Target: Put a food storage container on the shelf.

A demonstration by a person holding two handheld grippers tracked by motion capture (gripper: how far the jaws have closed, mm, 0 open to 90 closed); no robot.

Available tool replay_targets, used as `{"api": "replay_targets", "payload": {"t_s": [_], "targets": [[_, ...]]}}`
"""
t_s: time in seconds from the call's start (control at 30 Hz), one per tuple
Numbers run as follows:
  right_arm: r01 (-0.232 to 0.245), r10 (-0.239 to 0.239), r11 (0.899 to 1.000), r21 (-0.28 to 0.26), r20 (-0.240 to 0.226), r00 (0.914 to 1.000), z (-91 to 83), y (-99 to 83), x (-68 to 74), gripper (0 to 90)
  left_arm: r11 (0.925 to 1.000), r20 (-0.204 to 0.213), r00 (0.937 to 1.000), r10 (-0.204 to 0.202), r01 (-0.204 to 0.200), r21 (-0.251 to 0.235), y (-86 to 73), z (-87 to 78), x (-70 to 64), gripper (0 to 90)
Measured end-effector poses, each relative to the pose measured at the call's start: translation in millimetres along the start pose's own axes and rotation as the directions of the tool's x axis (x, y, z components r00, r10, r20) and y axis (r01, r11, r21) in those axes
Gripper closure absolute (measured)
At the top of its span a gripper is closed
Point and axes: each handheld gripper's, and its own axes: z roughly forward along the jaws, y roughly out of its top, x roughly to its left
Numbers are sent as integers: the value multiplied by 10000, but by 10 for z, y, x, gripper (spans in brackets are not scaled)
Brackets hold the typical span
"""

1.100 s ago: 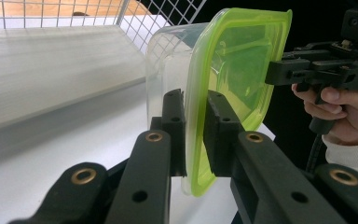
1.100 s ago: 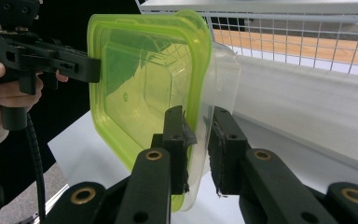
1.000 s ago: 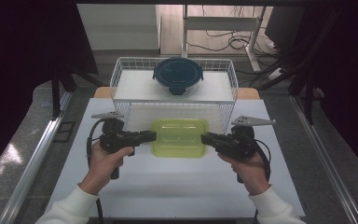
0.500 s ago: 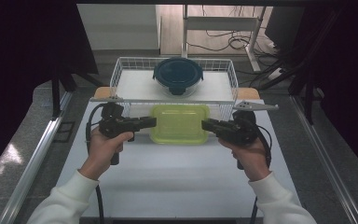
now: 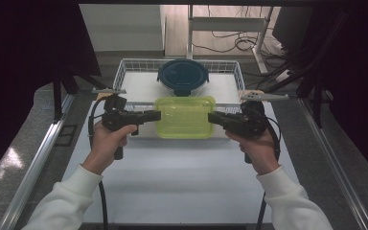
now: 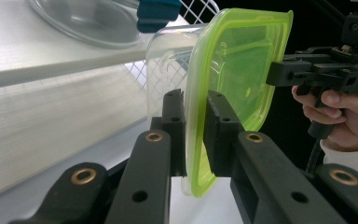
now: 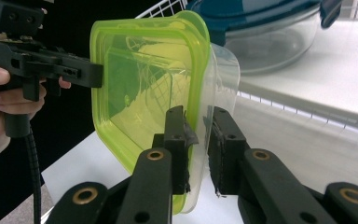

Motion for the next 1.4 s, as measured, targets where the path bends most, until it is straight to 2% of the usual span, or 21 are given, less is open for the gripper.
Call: {"api": "replay_targets", "payload": {"t_s": [0.03, 0.2, 0.27, 0.37, 0.4, 0.5, 0.7, 0.73, 0.8, 0.97, 1.2, 1.4], "targets": [[32, -32, 10000, -80, -80, 10000, -11, 36, -1, 779, 10000, 110, 9999, -32, 33, -65, 33, -11, 3, 800], [67, -68, 9998, -173, -105, 9999, -36, 137, 6, 779, 10000, 155, 9999, 19, -17, -85, 153, -34, -7, 800], [63, -67, 9996, -276, -121, 9999, -39, 214, 4, 780, 9998, 49, 9999, 162, -161, -149, 252, -56, -41, 800], [52, -56, 9994, -347, -123, 9999, -48, 277, -3, 781, 9997, 28, 9998, 195, -195, -161, 319, -68, -52, 800], [41, -46, 9992, -396, -132, 9999, -47, 337, -9, 781, 9995, 13, 9997, 256, -255, -170, 392, -78, -51, 800], [87, -92, 9989, -457, -100, 9999, -42, 403, -10, 781, 9994, -9, 9995, 303, -303, -162, 459, -86, -48, 800], [59, -55, 9988, -489, 78, 10000, 3, 636, -39, 782, 9990, -80, 9992, 402, -403, -187, 723, -97, -7, 801], [59, -55, 9988, -489, 78, 10000, 3, 636, -39, 782, 9990, -80, 9992, 402, -403, -187, 723, -97, -7, 801], [11, -6, 9987, -515, 108, 9999, 24, 722, -55, 783, 9993, -99, 9994, 338, -340, -123, 820, -94, 17, 801], [-212, 210, 9983, -538, -37, 9998, 55, 810, -111, 783, 9998, -22, 9998, 194, -194, -37, 925, -78, 65, 801], [-644, 638, 9966, -510, -141, 9979, 126, 920, -226, 786, 10000, -175, 9998, -26, 26, -11, 1070, -36, 108, 801], [-814, 808, 9962, -315, -187, 9966, 187, 1138, -327, 787, 9993, -171, 9992, -371, 370, -41, 1226, -3, 179, 801]]}}
